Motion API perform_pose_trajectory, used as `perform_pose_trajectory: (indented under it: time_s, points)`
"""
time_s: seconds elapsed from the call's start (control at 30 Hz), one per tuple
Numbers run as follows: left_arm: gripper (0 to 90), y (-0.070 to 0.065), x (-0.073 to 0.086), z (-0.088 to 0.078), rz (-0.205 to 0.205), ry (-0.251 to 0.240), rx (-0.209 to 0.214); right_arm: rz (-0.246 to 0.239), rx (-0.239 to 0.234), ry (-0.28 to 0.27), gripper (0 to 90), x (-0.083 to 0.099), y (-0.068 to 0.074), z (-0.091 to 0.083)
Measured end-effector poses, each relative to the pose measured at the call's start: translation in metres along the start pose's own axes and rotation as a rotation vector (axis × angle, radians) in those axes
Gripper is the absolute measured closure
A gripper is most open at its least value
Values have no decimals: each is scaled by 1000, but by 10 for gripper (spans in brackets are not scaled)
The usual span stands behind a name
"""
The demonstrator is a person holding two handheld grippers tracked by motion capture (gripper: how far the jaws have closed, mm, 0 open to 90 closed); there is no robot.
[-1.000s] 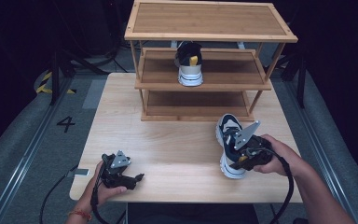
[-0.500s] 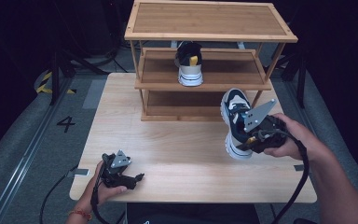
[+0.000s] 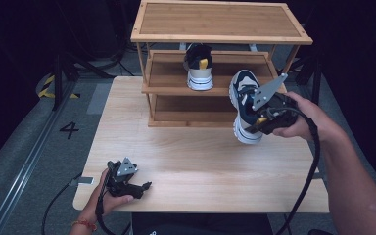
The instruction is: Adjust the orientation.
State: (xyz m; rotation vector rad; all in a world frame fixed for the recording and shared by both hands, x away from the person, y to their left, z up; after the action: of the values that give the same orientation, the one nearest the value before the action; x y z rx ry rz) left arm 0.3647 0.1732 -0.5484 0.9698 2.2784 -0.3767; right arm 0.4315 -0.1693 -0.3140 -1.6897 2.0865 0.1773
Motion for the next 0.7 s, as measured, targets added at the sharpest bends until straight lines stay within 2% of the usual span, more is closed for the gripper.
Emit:
perform_pose_trajectory:
  time_s: [0.2, 0.27, 0.3, 0.4, 0.5, 0.53, 0.6, 0.7]
  points:
    - [147, 0, 0, 0, 0, 2, 1, -4, 19, -1, 694, -16, -26, -3]
    - [147, 0, 0, 0, 0, 2, 1, -3, 25, -2, 694, -19, -30, -3]
    - [147, 0, 0, 0, 0, 2, 1, -3, 35, -1, 693, -25, -40, -3]
    - [147, 0, 0, 0, 0, 2, 1, -3, 44, -5, 692, -33, -54, -2]
    - [147, 0, 0, 0, 0, 2, 1, -6, 48, -8, 691, -38, -62, 0]
    - [147, 0, 0, 0, 0, 2, 1, -4, 42, -2, 690, -41, -68, 3]
    - [147, 0, 0, 0, -1, 2, 1, -8, 43, 3, 689, -43, -71, 4]
    - [147, 0, 0, 0, 0, 2, 2, -7, 40, 32, 686, -47, -81, 12]
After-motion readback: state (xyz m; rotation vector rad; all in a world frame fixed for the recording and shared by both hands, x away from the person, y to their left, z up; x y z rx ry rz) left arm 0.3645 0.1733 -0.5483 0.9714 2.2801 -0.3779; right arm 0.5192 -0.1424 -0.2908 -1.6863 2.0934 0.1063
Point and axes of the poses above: each handheld gripper's, and its own axes: z roughly forward along the jaws, x roughly out of its underside, y roughly to its left, the point moved 9 cm from there along z, roughly forward along the jaws, and after that the axes turned 3 degrees about y, right-handed, at the moved point
